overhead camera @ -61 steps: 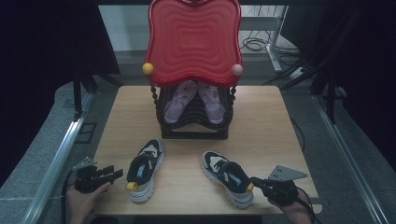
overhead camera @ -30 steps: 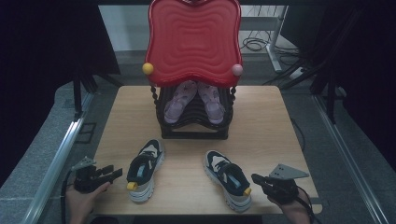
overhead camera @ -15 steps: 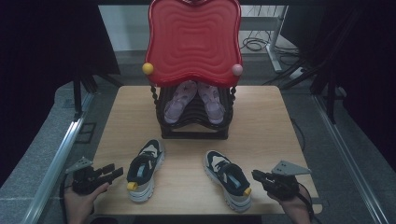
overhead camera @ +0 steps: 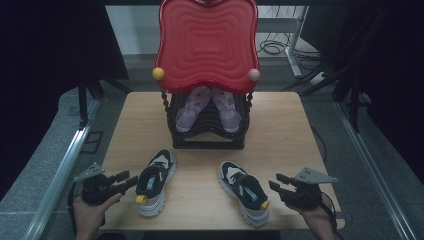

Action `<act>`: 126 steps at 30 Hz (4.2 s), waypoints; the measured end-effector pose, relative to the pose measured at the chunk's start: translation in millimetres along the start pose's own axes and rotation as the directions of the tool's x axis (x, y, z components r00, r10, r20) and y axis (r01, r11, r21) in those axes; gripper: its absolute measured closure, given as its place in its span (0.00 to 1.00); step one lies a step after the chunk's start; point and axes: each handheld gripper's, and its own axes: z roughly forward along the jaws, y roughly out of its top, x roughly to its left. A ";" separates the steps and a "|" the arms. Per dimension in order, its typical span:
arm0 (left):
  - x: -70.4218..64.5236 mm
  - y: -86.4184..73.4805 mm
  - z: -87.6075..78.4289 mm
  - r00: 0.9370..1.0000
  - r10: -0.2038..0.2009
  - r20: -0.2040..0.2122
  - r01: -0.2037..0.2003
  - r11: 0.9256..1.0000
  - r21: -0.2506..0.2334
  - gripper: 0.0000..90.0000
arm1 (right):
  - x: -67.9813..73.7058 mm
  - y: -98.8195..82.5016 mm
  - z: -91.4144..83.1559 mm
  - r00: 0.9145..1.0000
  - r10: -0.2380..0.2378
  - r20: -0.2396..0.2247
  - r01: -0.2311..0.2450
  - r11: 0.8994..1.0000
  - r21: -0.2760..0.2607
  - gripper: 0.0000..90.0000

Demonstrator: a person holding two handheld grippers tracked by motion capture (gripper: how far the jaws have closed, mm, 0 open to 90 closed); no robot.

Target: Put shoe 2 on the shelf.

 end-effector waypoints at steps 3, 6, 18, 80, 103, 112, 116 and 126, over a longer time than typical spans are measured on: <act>-3.5 7.1 9.2 1.000 0.017 0.015 -0.017 0.999 0.027 0.54 | -2.2 1.8 -1.0 1.000 0.013 0.008 -0.013 1.000 -0.012 0.62; -5.7 11.5 20.4 0.999 0.028 0.026 -0.030 0.997 0.065 0.57 | -3.5 2.8 -1.9 1.000 0.021 0.011 -0.021 1.000 -0.020 0.61; -2.1 12.9 36.0 0.999 0.036 -0.015 -0.034 0.990 0.135 0.63 | 0.9 12.9 -2.3 0.999 0.041 -0.032 -0.042 0.998 -0.056 0.55; -5.9 9.7 34.2 0.999 0.011 -0.042 -0.011 1.000 0.000 0.75 | 10.9 10.6 48.9 0.991 0.086 -0.105 -0.079 0.994 0.075 0.80; 3.1 1.7 15.3 0.999 -0.041 0.035 0.045 0.992 -0.114 0.75 | -7.0 -2.1 23.0 0.981 0.189 -0.041 -0.192 0.974 -0.123 0.80; 6.6 8.7 6.3 0.998 -0.045 0.037 0.050 0.988 -0.148 0.75 | -9.2 2.8 16.9 0.980 0.201 0.004 -0.195 0.956 -0.221 0.80; 6.9 17.4 0.3 0.999 -0.035 0.035 0.040 0.984 -0.175 0.75 | -14.1 7.7 12.6 0.977 0.214 0.016 -0.202 0.943 -0.265 0.80; 9.2 31.3 -10.8 0.999 -0.041 0.020 0.045 0.964 -0.263 0.75 | -31.2 12.0 5.9 0.968 0.249 0.022 -0.231 0.923 -0.307 0.80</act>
